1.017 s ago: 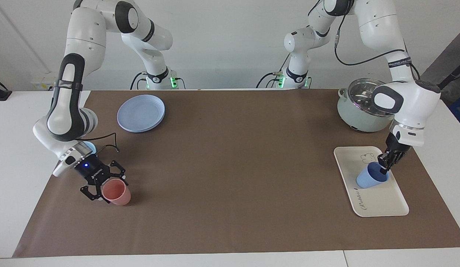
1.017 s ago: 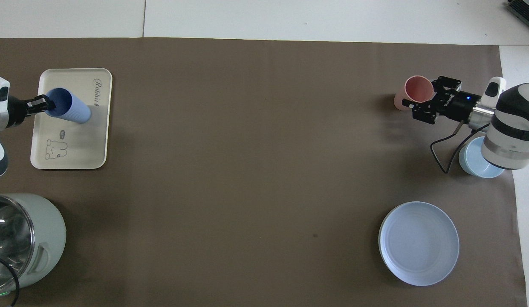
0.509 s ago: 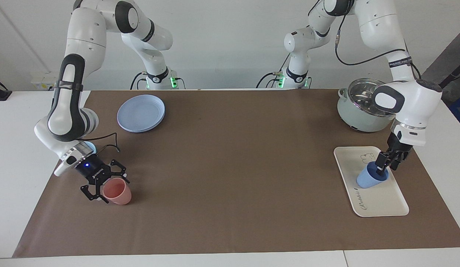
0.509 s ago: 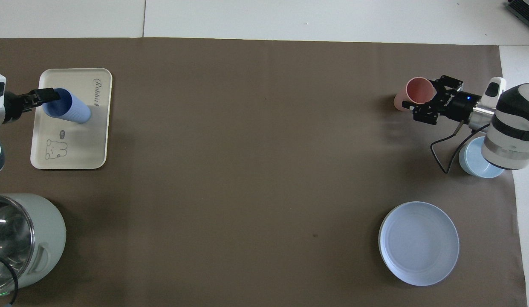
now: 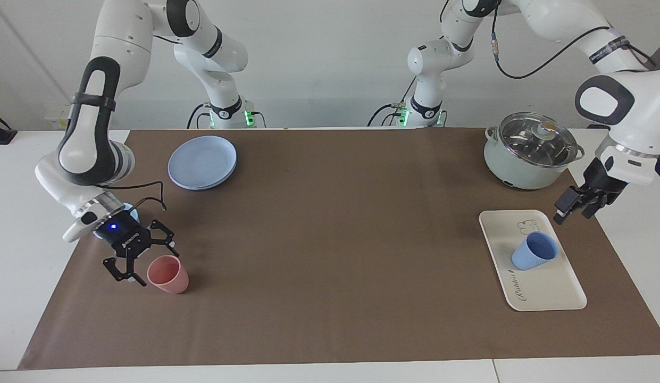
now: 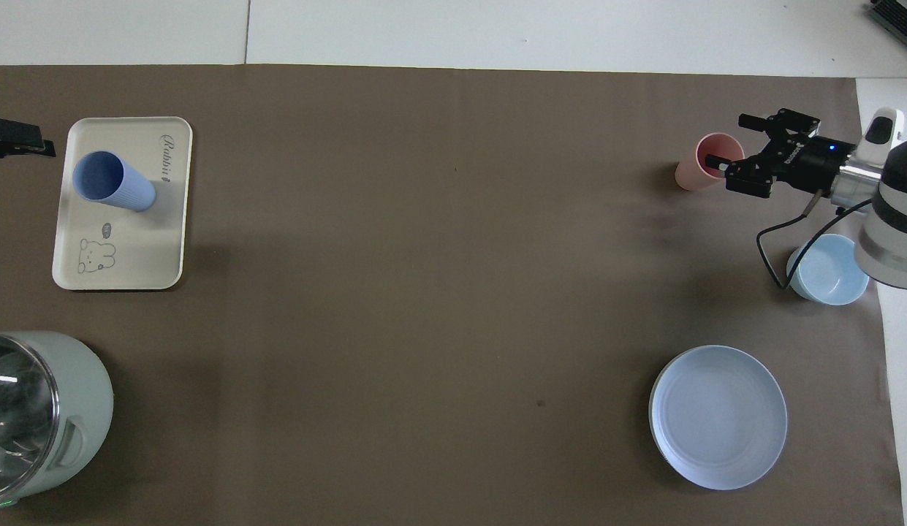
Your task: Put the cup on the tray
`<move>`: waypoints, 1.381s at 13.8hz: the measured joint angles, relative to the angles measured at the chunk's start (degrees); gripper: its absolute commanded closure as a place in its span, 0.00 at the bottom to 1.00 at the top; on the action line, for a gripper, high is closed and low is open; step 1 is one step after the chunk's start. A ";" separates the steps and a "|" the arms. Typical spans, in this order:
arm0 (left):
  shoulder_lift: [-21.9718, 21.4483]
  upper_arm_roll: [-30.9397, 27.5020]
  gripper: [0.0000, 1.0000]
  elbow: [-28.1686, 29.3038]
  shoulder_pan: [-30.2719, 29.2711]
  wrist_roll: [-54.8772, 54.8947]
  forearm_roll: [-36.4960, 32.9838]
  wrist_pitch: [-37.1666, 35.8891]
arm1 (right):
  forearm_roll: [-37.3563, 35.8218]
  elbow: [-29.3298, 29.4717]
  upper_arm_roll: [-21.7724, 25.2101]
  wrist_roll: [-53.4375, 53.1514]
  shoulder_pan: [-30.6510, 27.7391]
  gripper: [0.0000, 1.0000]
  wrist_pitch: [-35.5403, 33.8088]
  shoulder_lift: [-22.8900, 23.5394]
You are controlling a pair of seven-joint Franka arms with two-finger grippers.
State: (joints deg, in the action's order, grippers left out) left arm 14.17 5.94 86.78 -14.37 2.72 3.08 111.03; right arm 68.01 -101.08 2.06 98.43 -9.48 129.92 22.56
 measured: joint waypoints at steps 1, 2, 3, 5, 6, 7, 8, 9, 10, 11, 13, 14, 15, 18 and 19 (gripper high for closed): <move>-0.28 0.12 0.00 -2.74 1.70 -1.14 -2.06 -4.91 | -4.22 0.32 0.01 -6.61 1.04 0.00 0.01 -1.75; -0.43 0.09 0.00 -5.01 3.80 -2.51 -3.13 -9.18 | -8.46 0.62 0.02 -13.83 2.39 0.00 0.05 -3.63; -0.46 0.10 0.00 -6.76 5.64 -3.71 -3.62 -12.81 | -12.37 0.82 0.03 -20.86 3.79 0.00 0.15 -5.42; -0.62 0.19 0.00 -9.95 7.80 -4.77 -3.74 -19.75 | -21.97 1.20 0.07 -34.72 6.24 0.00 0.31 -8.17; -1.08 0.25 0.00 -11.22 8.43 -4.77 -3.74 -22.93 | -27.79 1.40 0.06 -41.83 7.22 0.00 0.51 -9.16; -2.06 0.28 0.00 -12.01 9.28 -4.77 -3.74 -24.97 | -33.91 1.63 0.06 -49.18 8.14 0.00 0.70 -10.07; -3.58 0.35 0.00 -12.23 10.18 -4.86 -3.74 -26.14 | -39.72 1.73 0.03 -56.44 9.02 0.00 0.61 -11.05; -5.40 0.39 0.00 -11.83 10.86 -5.02 -3.74 -27.28 | -45.08 1.75 0.01 -63.71 9.73 0.00 -0.11 -12.18; -7.31 0.49 0.00 -10.57 11.21 -5.07 -3.75 -28.06 | -49.59 1.77 0.00 -70.52 10.15 0.00 -2.29 -13.38; -8.99 0.65 0.00 -8.75 11.31 -5.07 -3.75 -28.32 | -53.33 1.82 0.00 -76.35 10.26 0.00 -5.23 -14.64; -11.23 0.73 0.00 -5.37 11.35 -5.04 -3.75 -28.26 | -59.60 1.93 0.05 -86.12 10.25 0.00 -11.47 -17.56; -11.63 0.73 0.00 -4.58 11.35 -5.03 -3.75 -28.21 | -61.52 1.99 0.10 -90.14 10.25 0.00 -14.72 -19.16; -11.74 0.72 0.00 -4.32 11.35 -5.03 -3.75 -28.14 | -62.82 2.10 0.16 -93.17 10.24 0.00 -17.79 -20.58; -11.88 0.60 0.00 -4.31 11.34 -5.03 -3.75 -27.93 | -68.01 4.41 0.18 -99.58 10.24 0.00 -28.60 -23.92; -11.92 0.56 0.00 -4.31 11.34 -5.02 -3.75 -27.89 | -68.85 5.93 0.16 -100.98 10.24 0.00 -32.33 -24.53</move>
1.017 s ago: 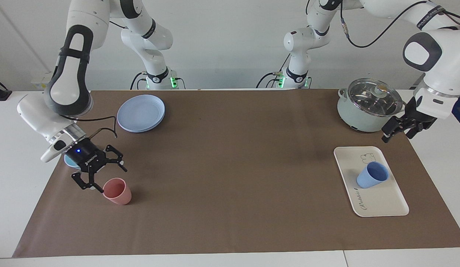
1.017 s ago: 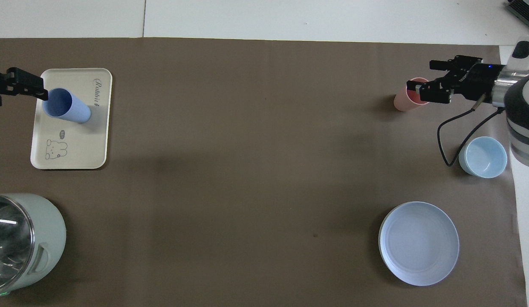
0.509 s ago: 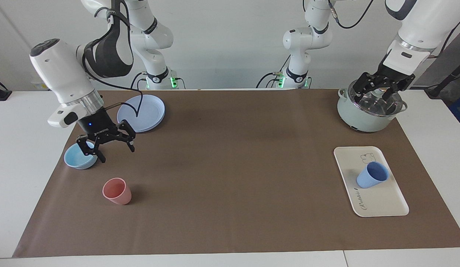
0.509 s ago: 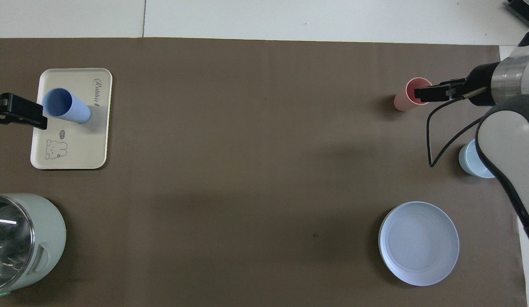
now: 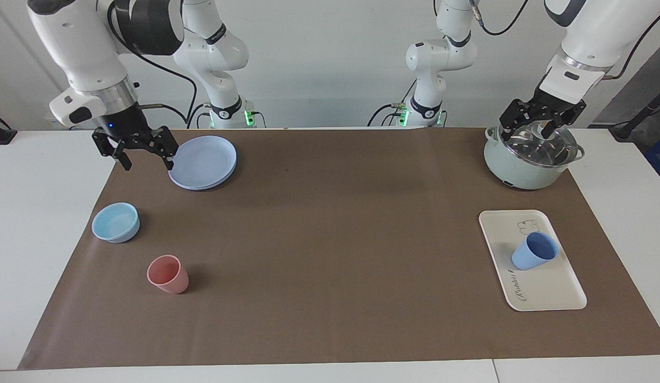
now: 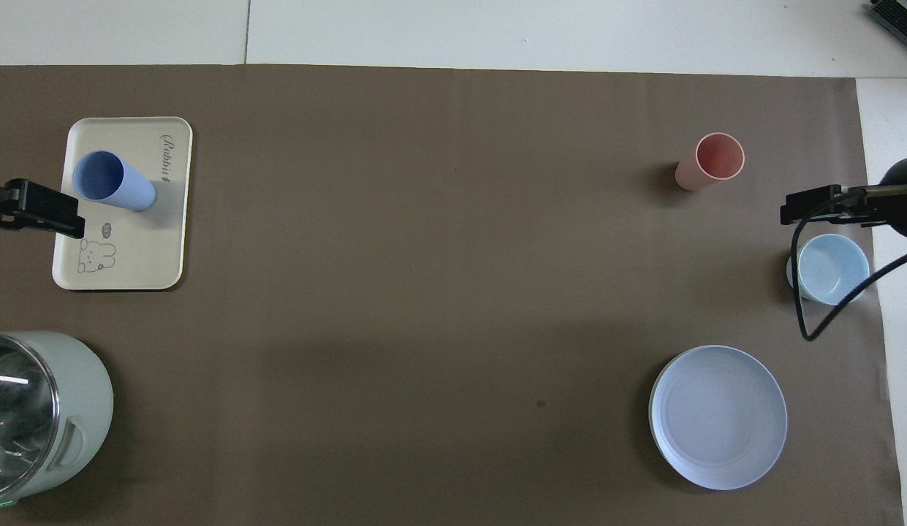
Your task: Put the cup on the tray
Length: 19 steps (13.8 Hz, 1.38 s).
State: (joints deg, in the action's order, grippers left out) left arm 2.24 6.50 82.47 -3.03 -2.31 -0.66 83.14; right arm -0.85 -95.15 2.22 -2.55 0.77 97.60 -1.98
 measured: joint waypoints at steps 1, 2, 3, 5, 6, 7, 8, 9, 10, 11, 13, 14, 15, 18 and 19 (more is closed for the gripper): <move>-0.03 -0.04 0.00 0.00 0.00 0.00 0.00 0.11 | -0.45 1.49 0.01 -0.81 0.00 0.00 -3.17 -0.49; -0.04 -0.09 0.00 0.00 0.00 0.01 0.00 0.37 | -0.59 2.65 0.05 -1.25 -0.01 0.00 -5.61 -0.91; -0.04 -0.13 0.00 0.00 -0.01 0.02 0.00 0.56 | -0.61 3.47 0.07 -1.45 -0.06 0.00 -7.49 -1.28; -0.04 -0.23 0.00 0.00 -0.04 0.02 0.00 0.69 | -0.60 4.53 0.06 -1.53 -0.10 0.00 -10.18 -1.66; -0.04 -0.28 0.00 0.00 -0.08 0.02 0.00 0.74 | -0.59 4.69 0.04 -1.64 -0.10 0.00 -11.01 -1.70; -0.04 -0.31 0.00 0.00 -0.11 0.02 0.00 0.76 | -0.59 4.69 -0.04 -1.71 -0.09 0.00 -11.96 -1.67; -0.04 -0.34 0.00 0.00 -0.12 0.02 0.00 0.76 | -0.59 4.68 -0.15 -1.74 -0.09 0.00 -12.61 -1.62; -0.04 -0.35 0.00 0.00 -0.14 0.02 0.00 0.77 | -0.59 4.68 -0.22 -1.75 -0.08 0.00 -12.91 -1.59; -0.04 -0.35 0.00 0.00 -0.17 0.02 0.00 0.79 | -0.59 4.68 -0.29 -1.75 -0.06 0.00 -13.12 -1.59; -0.04 -0.38 0.00 0.00 -0.22 0.02 0.00 0.79 | -0.59 4.69 -0.44 -1.75 -0.04 0.00 -13.23 -1.59; -0.04 -0.55 0.00 0.00 -0.27 0.02 0.00 0.81 | -0.59 4.78 -0.77 -1.76 0.02 0.00 -13.24 -1.59; -0.04 -0.67 0.00 0.00 -0.29 0.02 0.00 0.82 | -0.57 4.90 -0.81 -1.77 0.06 0.00 -13.24 -1.60; -0.04 -0.78 0.00 0.00 -0.30 0.02 0.00 0.84 | -0.42 5.06 -0.81 -1.77 0.07 0.00 -13.24 -1.61; -0.04 -0.83 0.00 0.00 -0.30 0.02 0.00 1.18 | 0.10 5.41 -0.80 -1.77 0.07 0.00 -14.51 -1.70; -0.04 -0.83 0.00 0.00 -0.30 0.02 0.00 1.32 | 0.11 5.54 -0.77 -1.78 0.07 0.00 -14.64 -1.72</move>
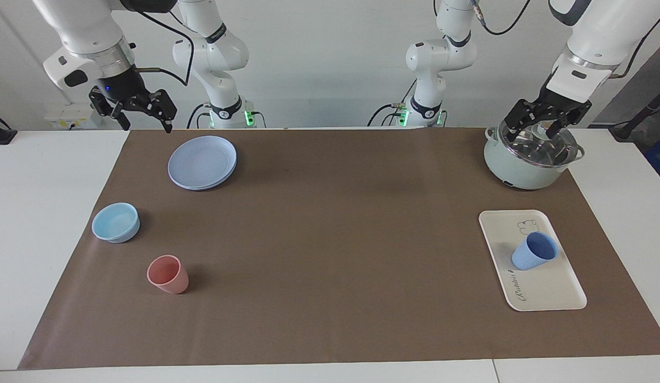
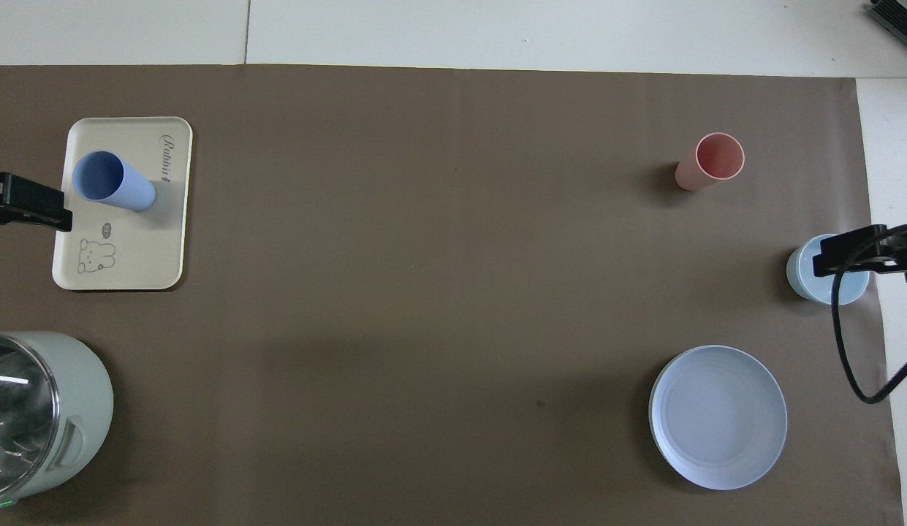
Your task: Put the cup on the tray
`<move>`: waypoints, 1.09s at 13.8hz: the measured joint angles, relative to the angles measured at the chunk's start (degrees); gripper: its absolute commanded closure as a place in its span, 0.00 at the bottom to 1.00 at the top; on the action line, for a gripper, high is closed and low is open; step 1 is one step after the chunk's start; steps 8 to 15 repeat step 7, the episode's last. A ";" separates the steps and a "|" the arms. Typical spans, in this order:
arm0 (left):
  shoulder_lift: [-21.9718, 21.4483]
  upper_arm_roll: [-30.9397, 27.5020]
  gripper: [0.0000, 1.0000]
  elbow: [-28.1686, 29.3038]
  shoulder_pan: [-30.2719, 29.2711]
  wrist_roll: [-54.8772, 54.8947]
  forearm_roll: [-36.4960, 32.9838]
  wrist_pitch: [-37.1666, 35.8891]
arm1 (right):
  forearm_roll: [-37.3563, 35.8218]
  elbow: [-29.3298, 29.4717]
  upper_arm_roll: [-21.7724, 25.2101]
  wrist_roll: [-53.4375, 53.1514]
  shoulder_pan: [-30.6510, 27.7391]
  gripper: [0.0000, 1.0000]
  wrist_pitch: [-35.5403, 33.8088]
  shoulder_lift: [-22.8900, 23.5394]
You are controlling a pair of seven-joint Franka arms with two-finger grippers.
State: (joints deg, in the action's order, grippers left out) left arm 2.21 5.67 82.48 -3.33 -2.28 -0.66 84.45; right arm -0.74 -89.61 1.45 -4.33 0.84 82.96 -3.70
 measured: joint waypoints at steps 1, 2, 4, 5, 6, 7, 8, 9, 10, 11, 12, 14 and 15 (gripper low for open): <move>0.00 0.01 0.00 0.00 0.00 0.00 0.00 0.03 | 0.01 0.12 0.05 0.00 0.00 0.00 -0.05 -0.01; 0.00 0.02 0.00 0.00 0.01 0.00 0.00 0.05 | 0.01 0.22 0.10 0.00 0.00 0.00 -0.13 -0.01; 0.00 0.04 0.00 0.00 0.01 0.00 0.00 0.08 | 0.01 0.28 0.12 0.00 0.00 0.00 -0.18 -0.05; 0.00 0.02 0.00 0.01 0.01 0.00 0.00 0.08 | 0.01 0.29 0.12 0.00 0.00 0.00 -0.18 -0.07; 0.00 -0.01 0.00 0.01 0.00 0.00 0.00 0.09 | 0.01 0.30 0.12 0.00 0.00 0.00 -0.18 -0.09; 0.00 -0.02 0.00 0.01 0.00 0.00 0.00 0.09 | 0.01 0.31 0.12 0.00 0.00 0.00 -0.18 -0.11; 0.00 -0.02 0.00 0.01 0.00 0.00 0.00 0.09 | 0.01 0.31 0.12 0.00 0.00 0.00 -0.18 -0.11; 0.00 -0.02 0.00 0.01 0.00 0.00 0.00 0.09 | 0.01 0.31 0.12 0.00 0.00 0.00 -0.18 -0.11; 0.00 -0.02 0.00 0.01 0.00 0.00 0.00 0.09 | 0.01 0.31 0.12 0.00 0.00 0.00 -0.18 -0.11; 0.00 -0.02 0.00 0.01 0.00 0.00 0.00 0.09 | 0.01 0.31 0.12 0.00 0.00 0.00 -0.18 -0.11; 0.00 -0.02 0.00 0.01 0.00 0.00 0.00 0.09 | 0.01 0.31 0.12 0.00 0.00 0.00 -0.18 -0.11; 0.00 -0.02 0.00 0.01 0.00 0.00 0.00 0.09 | 0.01 0.31 0.12 0.00 0.00 0.00 -0.18 -0.11; 0.00 -0.02 0.00 0.01 0.00 0.00 0.00 0.09 | 0.01 0.31 0.12 0.00 0.00 0.00 -0.18 -0.11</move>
